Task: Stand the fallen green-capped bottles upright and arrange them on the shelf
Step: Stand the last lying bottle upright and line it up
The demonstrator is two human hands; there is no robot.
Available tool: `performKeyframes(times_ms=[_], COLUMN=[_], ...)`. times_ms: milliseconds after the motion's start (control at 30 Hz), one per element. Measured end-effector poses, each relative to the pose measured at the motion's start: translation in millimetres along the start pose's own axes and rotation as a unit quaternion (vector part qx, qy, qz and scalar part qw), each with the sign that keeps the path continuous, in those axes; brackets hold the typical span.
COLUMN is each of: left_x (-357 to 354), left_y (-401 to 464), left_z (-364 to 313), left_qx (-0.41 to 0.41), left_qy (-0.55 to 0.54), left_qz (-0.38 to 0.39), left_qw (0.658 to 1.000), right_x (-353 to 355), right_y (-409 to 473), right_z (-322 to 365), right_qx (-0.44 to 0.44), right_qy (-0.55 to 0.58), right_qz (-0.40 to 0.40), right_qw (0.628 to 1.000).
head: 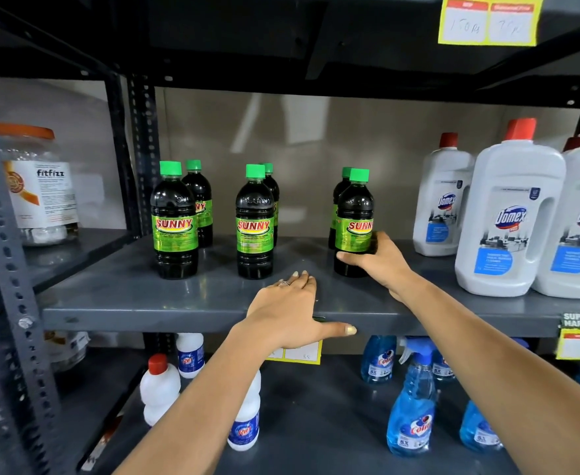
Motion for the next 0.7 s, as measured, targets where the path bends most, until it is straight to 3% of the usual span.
performKeyframes(times_ms=[167, 700], left_x=[-1.2, 5.1], left_y=[0.3, -2.2], left_z=[0.6, 3.7], left_qx=[-0.001, -0.022], left_qy=[-0.001, -0.031], left_qz=[0.004, -0.032], left_qw=[1.0, 0.999], right_x=[-5.2, -0.6], right_y=[4.8, -2.2], right_z=[-2.5, 1.3], right_qx=[-0.001, -0.01], right_qy=[0.019, -0.017], right_qz=[0.034, 0.009], right_qw=[0.999, 1.0])
Point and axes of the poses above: each hand's wrist, its own y-axis towards the middle knuckle, its own x-axis out of the back of the hand, z = x × y, the point moved 10 cm from there along y, towards the middle knuckle, and after that the axes turned 13 degrees about z, right-handed, at the moved point
